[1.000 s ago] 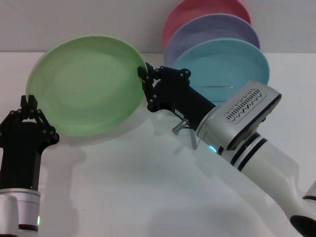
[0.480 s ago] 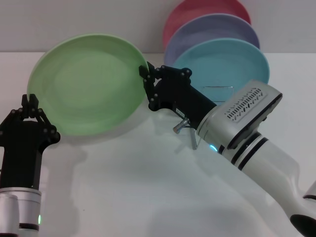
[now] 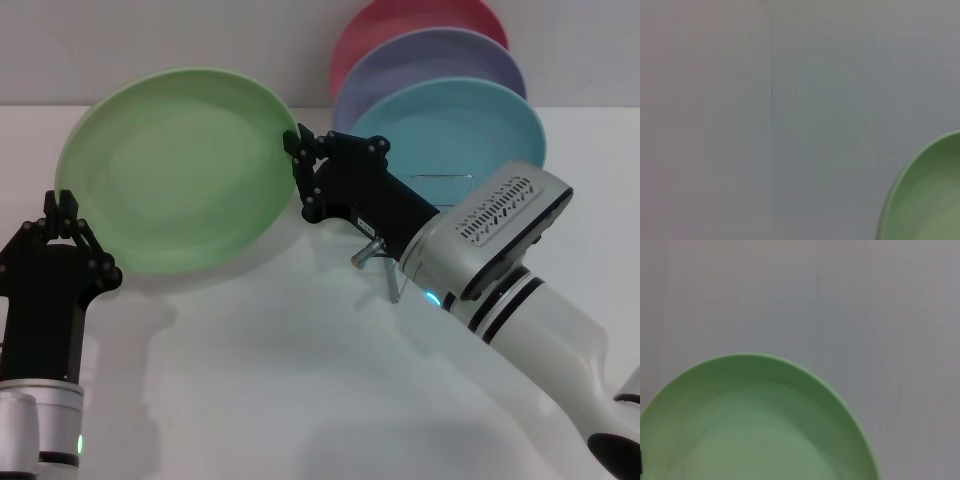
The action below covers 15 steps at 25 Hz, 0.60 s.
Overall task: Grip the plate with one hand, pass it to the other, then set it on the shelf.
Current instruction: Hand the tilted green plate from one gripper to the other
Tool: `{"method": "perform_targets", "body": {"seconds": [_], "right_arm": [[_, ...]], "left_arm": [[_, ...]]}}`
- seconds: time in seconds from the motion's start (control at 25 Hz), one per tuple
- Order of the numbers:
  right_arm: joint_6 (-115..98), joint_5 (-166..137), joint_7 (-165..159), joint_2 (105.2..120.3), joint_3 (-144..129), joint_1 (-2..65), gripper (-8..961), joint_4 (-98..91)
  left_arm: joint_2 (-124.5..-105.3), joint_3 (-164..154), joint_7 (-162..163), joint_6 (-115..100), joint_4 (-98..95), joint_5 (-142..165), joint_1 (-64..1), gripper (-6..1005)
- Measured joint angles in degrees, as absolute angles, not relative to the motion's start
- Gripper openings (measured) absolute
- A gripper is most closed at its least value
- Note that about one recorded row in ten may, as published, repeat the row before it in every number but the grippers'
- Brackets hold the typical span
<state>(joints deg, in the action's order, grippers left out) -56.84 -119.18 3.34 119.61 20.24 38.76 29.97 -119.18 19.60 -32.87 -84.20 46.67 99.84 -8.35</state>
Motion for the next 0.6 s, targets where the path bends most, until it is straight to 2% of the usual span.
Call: {"method": "perform_targets", "body": {"seconds": [0.6], "right_arm": [[-56.77, -119.16, 3.77, 119.62, 20.41, 38.67, 20, 29.95]], "left_arm": [[-119.18, 19.59, -32.6, -83.94, 46.49, 99.83, -8.48, 145]]}}
